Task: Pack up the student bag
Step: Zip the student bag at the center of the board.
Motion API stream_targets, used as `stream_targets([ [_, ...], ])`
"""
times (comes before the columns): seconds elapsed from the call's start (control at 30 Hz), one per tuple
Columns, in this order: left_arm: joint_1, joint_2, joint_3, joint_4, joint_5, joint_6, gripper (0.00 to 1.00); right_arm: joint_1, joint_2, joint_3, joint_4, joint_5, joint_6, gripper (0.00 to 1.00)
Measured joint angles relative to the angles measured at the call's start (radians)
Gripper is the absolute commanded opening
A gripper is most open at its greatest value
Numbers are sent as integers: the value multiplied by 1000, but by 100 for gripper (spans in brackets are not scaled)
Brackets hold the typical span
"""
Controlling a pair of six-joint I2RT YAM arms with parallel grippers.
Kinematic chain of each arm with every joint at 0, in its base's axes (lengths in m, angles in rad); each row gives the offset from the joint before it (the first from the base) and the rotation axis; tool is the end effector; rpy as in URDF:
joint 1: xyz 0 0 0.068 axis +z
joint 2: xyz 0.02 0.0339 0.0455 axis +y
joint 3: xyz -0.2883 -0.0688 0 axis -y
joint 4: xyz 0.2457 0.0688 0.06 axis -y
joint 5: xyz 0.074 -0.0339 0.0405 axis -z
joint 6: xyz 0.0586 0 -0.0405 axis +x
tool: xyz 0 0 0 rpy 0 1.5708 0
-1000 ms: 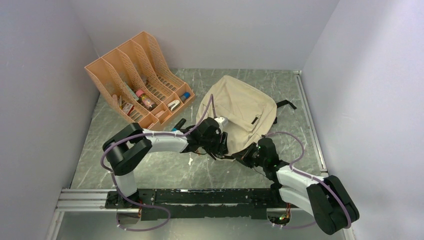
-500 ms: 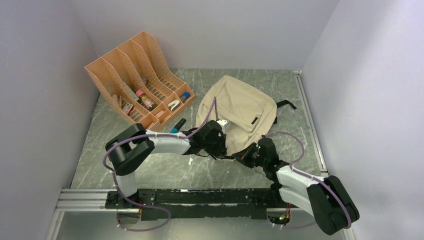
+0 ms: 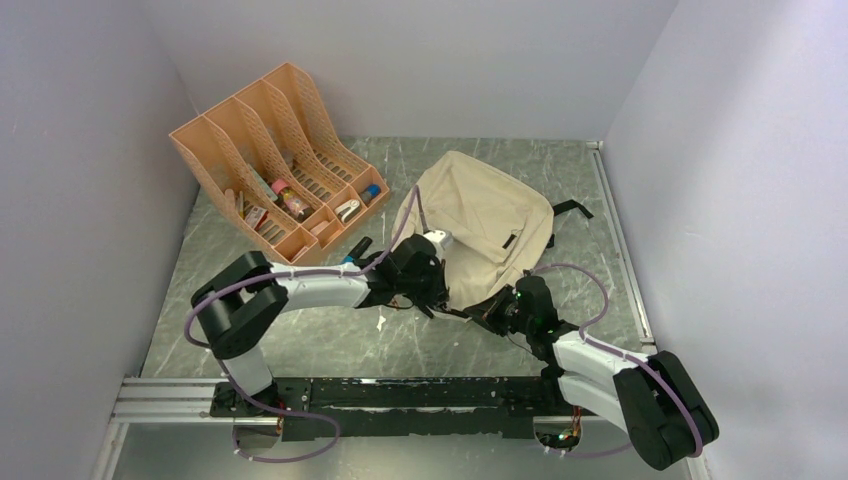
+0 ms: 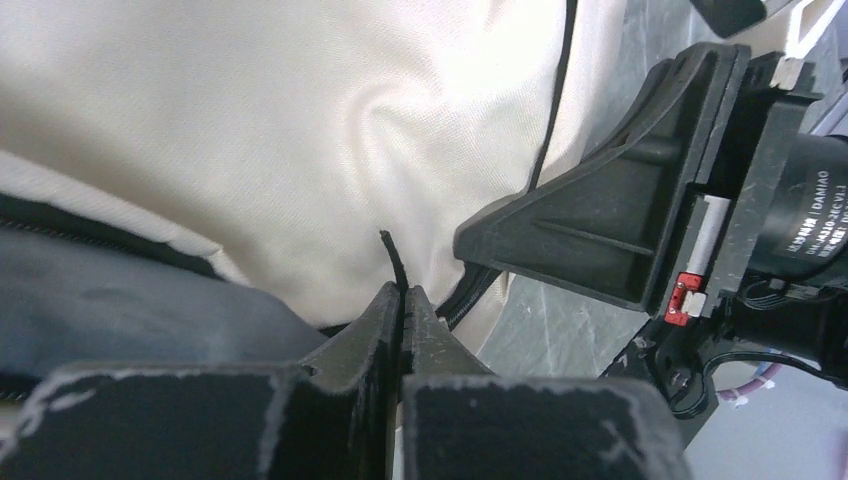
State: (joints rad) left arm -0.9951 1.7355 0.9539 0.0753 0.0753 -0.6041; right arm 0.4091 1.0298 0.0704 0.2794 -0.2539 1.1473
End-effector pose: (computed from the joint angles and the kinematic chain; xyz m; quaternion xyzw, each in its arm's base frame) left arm 0.2057 -0.3251 0.1815 0.1917 0.8870 -0.3240 0.2673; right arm 0.1440 0.0785 0.1117 0.2721 0.8546 0.3814 0.2241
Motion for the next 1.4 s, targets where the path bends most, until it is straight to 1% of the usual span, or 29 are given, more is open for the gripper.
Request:
stream_targets([
  [0.23,10,-68,-28,-33,-63,-23,5,1,-17,0,-18,12,0,0],
  [0.47,35,-137,-36,-130,-199,-23,5,6,-93,8,-101,55,0,0],
  [0.7,138,-166,-10,-216,-275,24,5,10,-166,37,-221,117,-8,0],
  [0.83,229,-166,57,-271,-330,78,5,10,-226,47,-313,179,-19,0],
  [0.97,277,-165,127,-302,-345,118,5,10,-294,65,-389,232,-33,0],
  [1.0,282,-163,145,-307,-343,127,5,10,-309,74,-406,243,-38,2],
  [1.03,286,-160,155,-310,-340,134,5,10,-320,83,-419,251,-45,11],
  [1.1,294,-149,176,-312,-326,154,5,10,-336,109,-449,264,-67,35],
  [1.13,299,-143,182,-311,-317,167,5,10,-341,122,-463,268,-82,44],
  [1.17,303,-137,185,-309,-310,180,5,9,-345,140,-484,274,-104,50],
  [1.23,315,-128,186,-301,-284,207,5,8,-355,179,-533,282,-154,57],
  [1.4,327,-101,201,-278,-208,261,5,7,-444,272,-593,256,-311,68],
])
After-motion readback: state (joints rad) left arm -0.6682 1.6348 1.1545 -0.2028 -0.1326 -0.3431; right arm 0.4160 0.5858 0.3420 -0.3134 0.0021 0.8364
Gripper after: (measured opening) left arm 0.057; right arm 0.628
